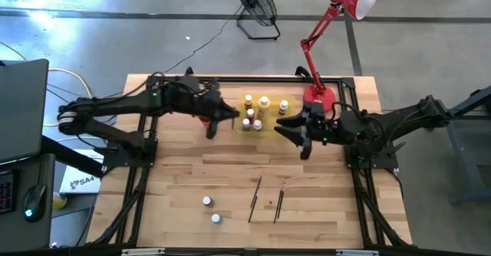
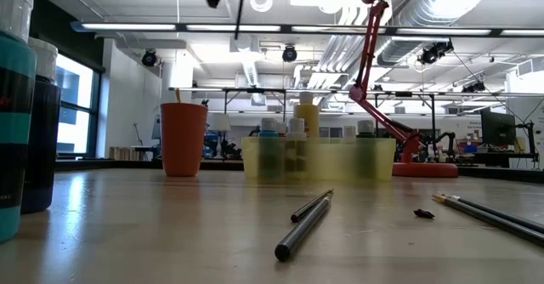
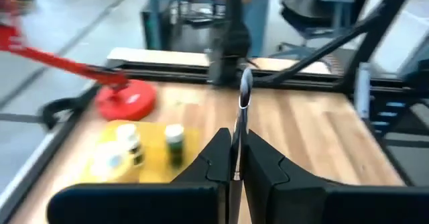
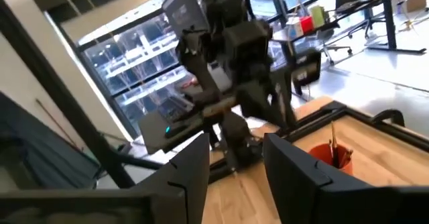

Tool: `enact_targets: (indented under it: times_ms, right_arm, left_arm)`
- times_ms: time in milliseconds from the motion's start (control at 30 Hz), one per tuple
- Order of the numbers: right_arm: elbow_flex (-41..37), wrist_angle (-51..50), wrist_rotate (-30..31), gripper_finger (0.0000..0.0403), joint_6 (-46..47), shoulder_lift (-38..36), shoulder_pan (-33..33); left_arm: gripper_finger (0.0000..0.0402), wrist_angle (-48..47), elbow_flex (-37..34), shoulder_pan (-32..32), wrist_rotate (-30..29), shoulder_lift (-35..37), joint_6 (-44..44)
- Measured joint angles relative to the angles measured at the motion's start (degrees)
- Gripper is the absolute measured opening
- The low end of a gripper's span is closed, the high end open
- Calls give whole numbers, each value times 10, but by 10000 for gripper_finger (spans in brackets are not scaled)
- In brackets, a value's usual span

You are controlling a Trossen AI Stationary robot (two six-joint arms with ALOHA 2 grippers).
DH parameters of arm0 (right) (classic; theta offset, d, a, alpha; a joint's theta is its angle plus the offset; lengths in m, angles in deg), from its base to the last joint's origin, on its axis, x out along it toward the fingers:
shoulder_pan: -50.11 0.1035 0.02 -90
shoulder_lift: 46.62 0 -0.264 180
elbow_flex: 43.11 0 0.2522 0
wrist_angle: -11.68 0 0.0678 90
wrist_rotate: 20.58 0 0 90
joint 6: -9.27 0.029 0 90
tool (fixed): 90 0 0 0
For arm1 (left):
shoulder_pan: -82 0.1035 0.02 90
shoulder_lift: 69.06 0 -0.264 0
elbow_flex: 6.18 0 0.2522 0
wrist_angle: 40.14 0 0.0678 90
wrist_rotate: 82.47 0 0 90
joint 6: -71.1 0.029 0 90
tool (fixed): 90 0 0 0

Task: Pick & Place Paint Supplies
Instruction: Put the silver paintbrush into the orange cup

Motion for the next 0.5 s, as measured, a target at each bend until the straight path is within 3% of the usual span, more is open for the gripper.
enact_targets:
  times_ms: [233,500]
  right_arm:
    - [0,-26,5,120,2,8,21]
    - [0,-28,6,111,2,16,21]
  left_arm:
    - [12,-24,-68,76,-17,87,-18]
    - [12,24,-188,153,-35,178,-48]
